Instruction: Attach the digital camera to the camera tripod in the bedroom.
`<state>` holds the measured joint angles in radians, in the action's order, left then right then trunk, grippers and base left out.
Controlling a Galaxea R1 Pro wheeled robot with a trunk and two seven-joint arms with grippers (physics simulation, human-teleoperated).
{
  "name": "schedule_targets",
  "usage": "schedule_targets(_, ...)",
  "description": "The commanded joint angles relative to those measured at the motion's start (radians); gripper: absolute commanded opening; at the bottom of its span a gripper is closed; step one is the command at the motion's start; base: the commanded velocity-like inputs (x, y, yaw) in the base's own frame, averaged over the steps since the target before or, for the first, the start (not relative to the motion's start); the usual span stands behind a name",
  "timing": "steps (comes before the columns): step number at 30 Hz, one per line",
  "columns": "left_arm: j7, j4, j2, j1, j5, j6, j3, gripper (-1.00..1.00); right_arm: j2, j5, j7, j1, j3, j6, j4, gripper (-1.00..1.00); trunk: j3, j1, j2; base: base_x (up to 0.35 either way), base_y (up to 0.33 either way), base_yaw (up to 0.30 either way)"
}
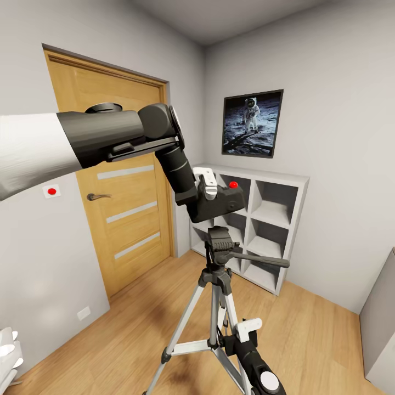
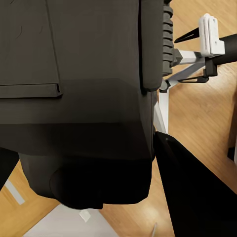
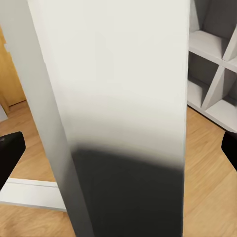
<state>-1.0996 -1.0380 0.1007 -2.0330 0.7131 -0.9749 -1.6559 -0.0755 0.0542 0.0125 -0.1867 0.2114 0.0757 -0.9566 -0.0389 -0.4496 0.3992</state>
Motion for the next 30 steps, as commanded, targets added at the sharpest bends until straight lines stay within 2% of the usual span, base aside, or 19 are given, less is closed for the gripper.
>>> schedule_targets(1, -0.002, -0.001, 0.001, -0.001, 0.002, -0.002, -0.002, -1.0, 0.0, 0.006, 0.001, 0.0, 0.0, 0.002, 0.001, 1.0, 0.0, 0.0, 0.001, 0.0, 0.0, 0.0)
schedule_targets(12, 0.002, 0.001, -0.001, 0.002, 0.002, -0.002, -0.003, -1.0, -0.001, 0.006, 0.001, 0.0, 0.0, 0.002, 0.001, 1.0, 0.0, 0.0, 0.001, 0.0, 0.0, 0.0)
schedule_targets(20, 0.002, 0.026, -0.042, 0.007, 0.003, -0.001, -0.064, -1.0, -0.001, 0.006, 0.001, 0.0, 0.001, 0.002, 0.0, 1.0, 0.0, 0.0, 0.001, 0.0, 0.0, 0.0)
schedule_targets(30, 0.001, 0.041, -0.057, 0.008, 0.003, -0.001, -0.074, -1.0, -0.001, 0.006, 0.001, 0.0, 0.0, 0.002, -0.001, 1.0, 0.0, 0.0, 0.001, 0.0, 0.0, 0.0)
